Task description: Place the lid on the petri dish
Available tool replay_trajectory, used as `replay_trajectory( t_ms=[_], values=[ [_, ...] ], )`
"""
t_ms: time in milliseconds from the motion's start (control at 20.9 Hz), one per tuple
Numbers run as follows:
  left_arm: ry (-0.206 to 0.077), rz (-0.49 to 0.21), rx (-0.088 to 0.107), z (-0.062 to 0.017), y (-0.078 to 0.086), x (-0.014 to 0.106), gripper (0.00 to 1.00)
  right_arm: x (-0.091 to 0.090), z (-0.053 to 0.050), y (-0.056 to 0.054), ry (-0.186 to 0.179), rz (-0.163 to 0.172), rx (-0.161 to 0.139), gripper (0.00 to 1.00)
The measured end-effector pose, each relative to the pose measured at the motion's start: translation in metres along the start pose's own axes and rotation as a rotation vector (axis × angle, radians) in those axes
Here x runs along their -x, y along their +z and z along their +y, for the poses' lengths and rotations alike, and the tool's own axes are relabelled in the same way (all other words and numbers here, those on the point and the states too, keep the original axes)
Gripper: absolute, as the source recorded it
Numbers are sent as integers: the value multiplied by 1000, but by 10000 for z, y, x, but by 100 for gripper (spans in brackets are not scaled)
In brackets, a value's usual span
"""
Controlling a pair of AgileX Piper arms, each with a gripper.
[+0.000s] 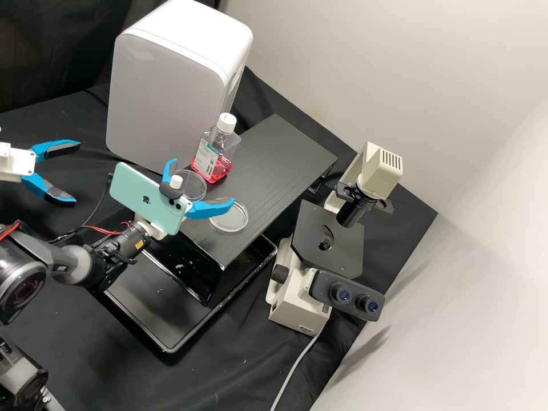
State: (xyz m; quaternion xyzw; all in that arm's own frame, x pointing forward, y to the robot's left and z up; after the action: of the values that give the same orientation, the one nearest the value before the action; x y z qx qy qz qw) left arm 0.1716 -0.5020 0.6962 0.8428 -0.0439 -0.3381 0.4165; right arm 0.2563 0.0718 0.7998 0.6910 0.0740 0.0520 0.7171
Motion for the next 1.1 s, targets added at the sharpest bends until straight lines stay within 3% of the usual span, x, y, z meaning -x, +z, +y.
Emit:
replay_trajectory(
  t_ms=[430,1100],
  values=[
    [-11,7,9,-29,13,-39,100,45,-103,-130,-42,50,-8,100],
    [-22,17,14,-56,10,-51,100,-154,-284,-5,-109,-10,-5,100]
  ],
)
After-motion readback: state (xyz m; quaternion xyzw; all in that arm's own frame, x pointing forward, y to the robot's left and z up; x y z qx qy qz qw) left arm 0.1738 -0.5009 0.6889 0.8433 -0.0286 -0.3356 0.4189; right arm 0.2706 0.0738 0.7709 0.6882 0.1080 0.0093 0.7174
